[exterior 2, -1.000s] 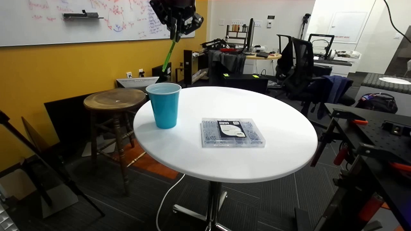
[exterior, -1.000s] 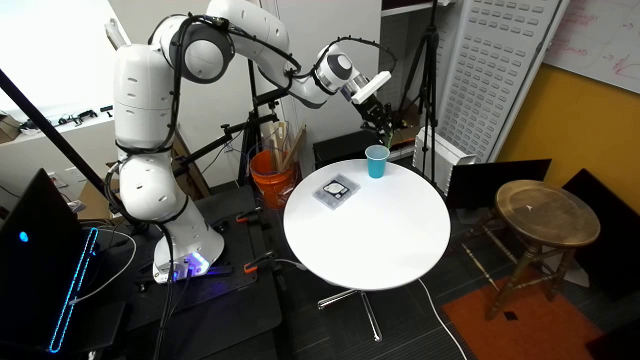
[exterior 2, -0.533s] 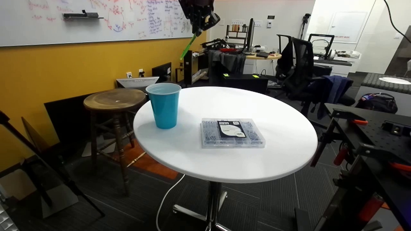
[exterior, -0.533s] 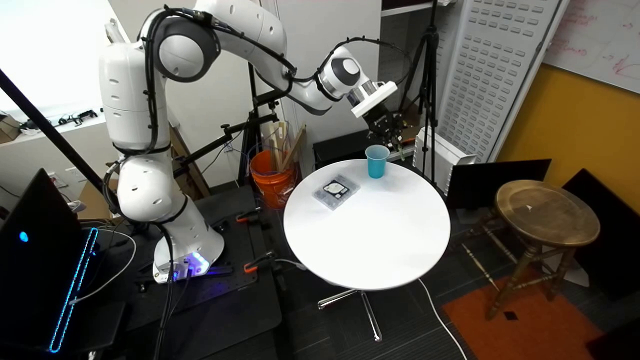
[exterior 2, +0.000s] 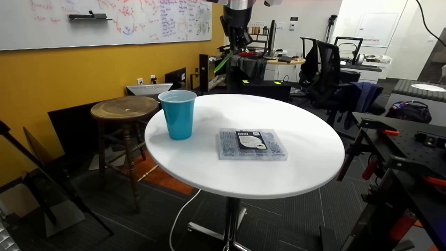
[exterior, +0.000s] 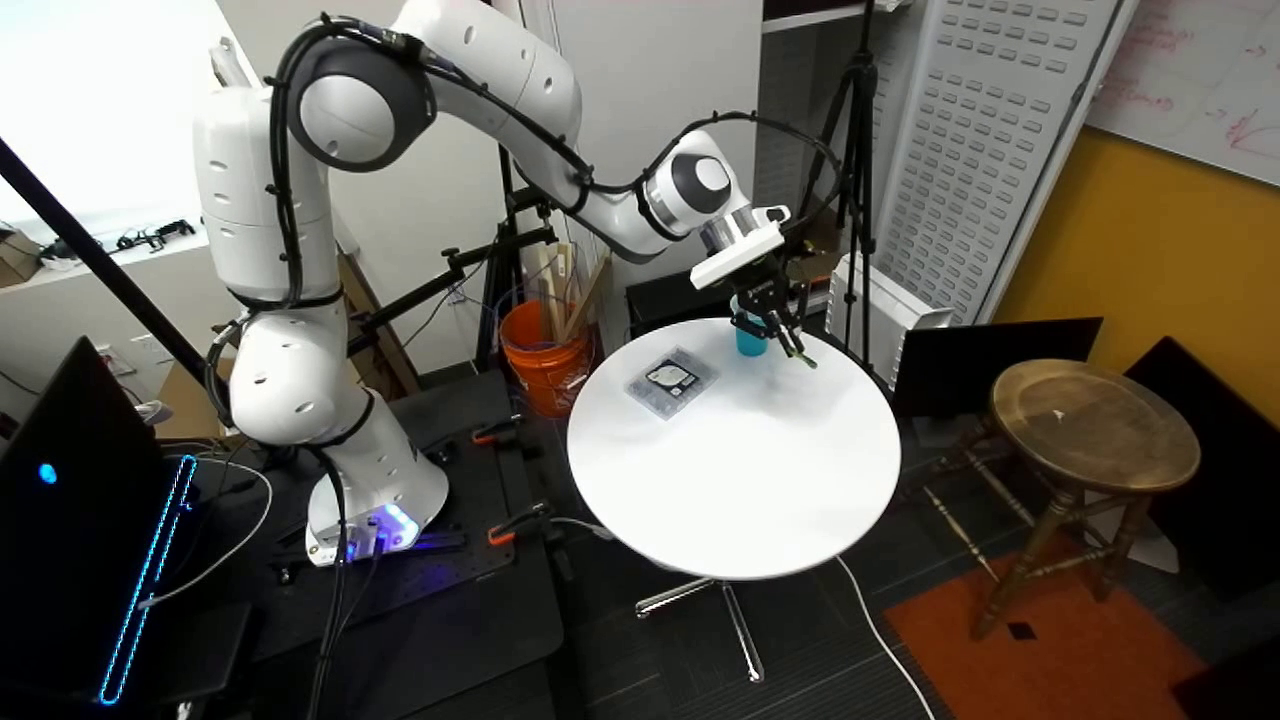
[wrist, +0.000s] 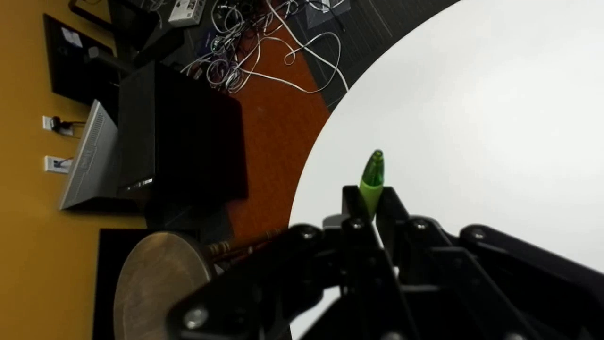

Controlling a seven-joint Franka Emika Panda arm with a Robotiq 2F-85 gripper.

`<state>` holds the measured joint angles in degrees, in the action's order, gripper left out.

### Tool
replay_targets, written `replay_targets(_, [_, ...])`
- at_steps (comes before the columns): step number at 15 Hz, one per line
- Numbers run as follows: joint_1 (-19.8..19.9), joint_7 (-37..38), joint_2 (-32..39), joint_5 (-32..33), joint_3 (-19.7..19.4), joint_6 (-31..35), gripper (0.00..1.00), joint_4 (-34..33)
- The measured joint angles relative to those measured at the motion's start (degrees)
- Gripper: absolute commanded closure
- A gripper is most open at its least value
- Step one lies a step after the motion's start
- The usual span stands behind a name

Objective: Take the pen out of the cup and put it on the table

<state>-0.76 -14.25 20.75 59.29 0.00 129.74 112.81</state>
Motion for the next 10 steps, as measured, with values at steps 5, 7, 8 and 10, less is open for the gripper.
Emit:
replay_targets(5, [-0.05,14.92,0.20,2.72,-0.11,1.56,0.97,3.29])
replay_targets(7, [-0.43,21.50,0.52,5.63,-0.11,1.56,0.97,4.21])
replay_targets(8, [-0.67,24.90,0.79,7.20,-0.12,1.55,0.97,4.54])
replay_targets(10, [-1.07,30.84,1.57,9.77,-0.12,1.55,0.97,5.04])
